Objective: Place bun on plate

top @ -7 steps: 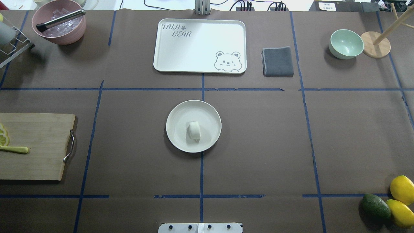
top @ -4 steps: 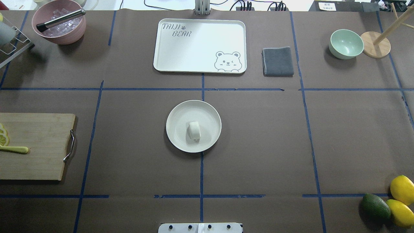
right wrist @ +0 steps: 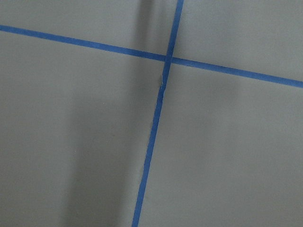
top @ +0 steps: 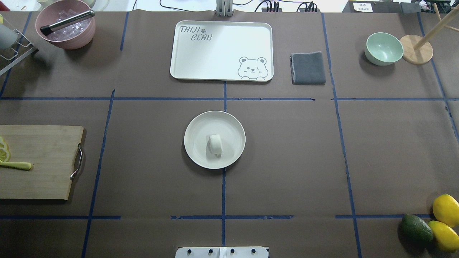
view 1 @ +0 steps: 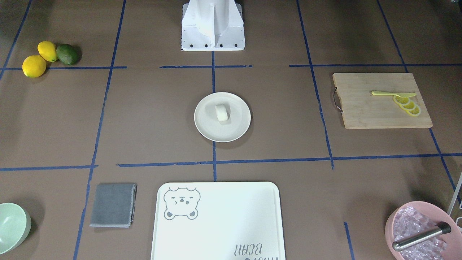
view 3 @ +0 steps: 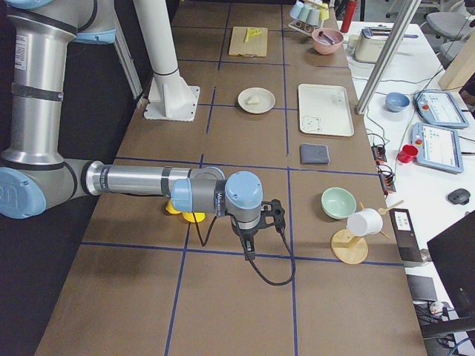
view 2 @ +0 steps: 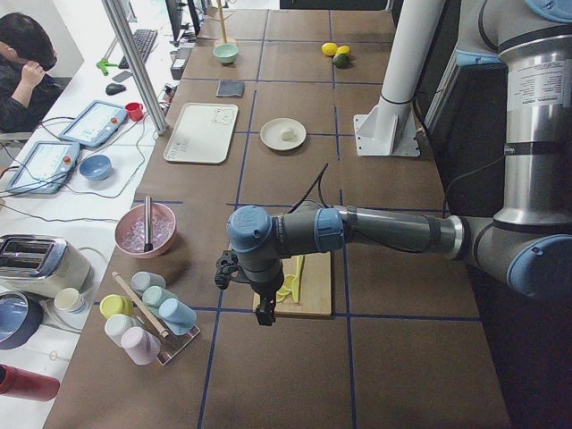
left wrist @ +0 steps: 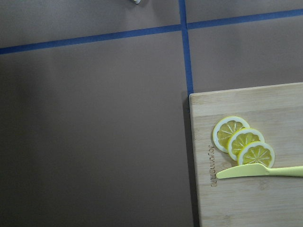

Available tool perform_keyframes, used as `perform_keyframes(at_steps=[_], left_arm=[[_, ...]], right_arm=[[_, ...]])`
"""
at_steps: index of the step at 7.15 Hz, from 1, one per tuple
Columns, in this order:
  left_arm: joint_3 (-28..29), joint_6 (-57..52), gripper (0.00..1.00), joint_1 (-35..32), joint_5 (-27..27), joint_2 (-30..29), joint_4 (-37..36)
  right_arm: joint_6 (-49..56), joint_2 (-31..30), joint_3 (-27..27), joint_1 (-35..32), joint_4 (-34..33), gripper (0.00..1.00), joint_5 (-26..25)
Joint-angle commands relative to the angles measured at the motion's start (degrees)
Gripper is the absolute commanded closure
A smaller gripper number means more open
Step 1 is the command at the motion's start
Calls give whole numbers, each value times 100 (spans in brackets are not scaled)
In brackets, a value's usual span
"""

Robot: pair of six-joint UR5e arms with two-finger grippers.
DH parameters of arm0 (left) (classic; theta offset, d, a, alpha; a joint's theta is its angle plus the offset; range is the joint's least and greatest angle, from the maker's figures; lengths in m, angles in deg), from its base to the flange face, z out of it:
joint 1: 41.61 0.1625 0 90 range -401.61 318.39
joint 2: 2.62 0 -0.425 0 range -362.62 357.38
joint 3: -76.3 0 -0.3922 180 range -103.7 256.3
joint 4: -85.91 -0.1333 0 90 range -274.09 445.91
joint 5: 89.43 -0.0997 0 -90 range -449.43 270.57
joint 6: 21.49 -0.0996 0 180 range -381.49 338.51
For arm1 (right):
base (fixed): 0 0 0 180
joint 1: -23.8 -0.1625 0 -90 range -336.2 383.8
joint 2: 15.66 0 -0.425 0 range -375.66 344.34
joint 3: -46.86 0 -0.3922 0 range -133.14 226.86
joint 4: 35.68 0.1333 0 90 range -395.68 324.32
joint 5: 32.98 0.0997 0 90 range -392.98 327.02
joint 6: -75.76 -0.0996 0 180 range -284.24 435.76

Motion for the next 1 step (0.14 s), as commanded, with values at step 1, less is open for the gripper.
perform_keyframes(at_steps=[1], left_arm=[[-17, 5, 0, 1, 4, 1, 5]], right_arm=[[-7, 0, -2, 0, 0, 0, 5]])
